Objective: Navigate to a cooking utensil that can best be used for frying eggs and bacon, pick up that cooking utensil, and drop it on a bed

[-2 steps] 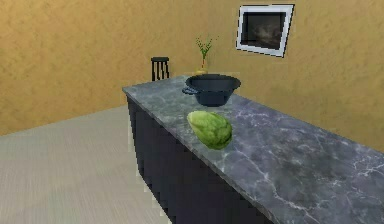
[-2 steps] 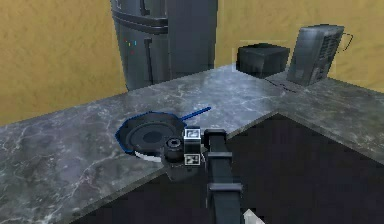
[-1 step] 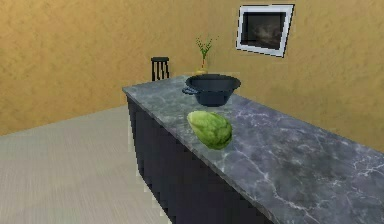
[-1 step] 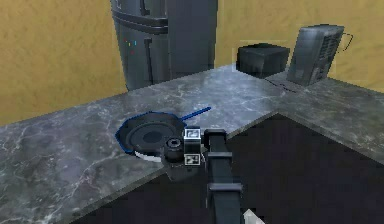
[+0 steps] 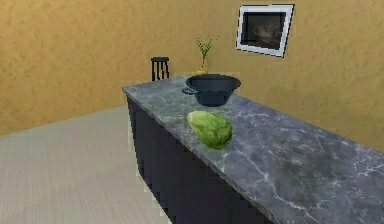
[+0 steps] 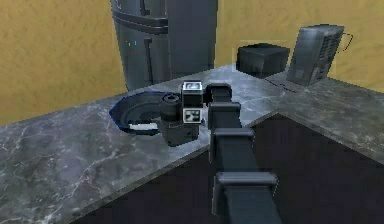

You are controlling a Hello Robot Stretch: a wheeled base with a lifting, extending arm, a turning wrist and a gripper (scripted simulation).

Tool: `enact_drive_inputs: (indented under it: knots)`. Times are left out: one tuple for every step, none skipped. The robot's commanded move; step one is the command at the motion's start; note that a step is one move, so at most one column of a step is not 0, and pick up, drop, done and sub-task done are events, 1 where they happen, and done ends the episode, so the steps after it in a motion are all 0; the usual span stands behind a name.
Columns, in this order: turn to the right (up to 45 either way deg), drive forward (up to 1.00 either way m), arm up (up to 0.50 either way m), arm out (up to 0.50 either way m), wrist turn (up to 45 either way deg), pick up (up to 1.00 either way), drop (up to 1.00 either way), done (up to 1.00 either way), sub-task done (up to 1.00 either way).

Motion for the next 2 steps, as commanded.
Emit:
enact_drive_inputs:
  knots:
    - [0.0, 0.00, 0.02, 0.00, 0.0, 0.00, 0.00, 0.00, 0.00]
    - [0.0, 0.00, 0.00, 0.00, -45.0, 0.00, 0.00, 0.00, 0.00]
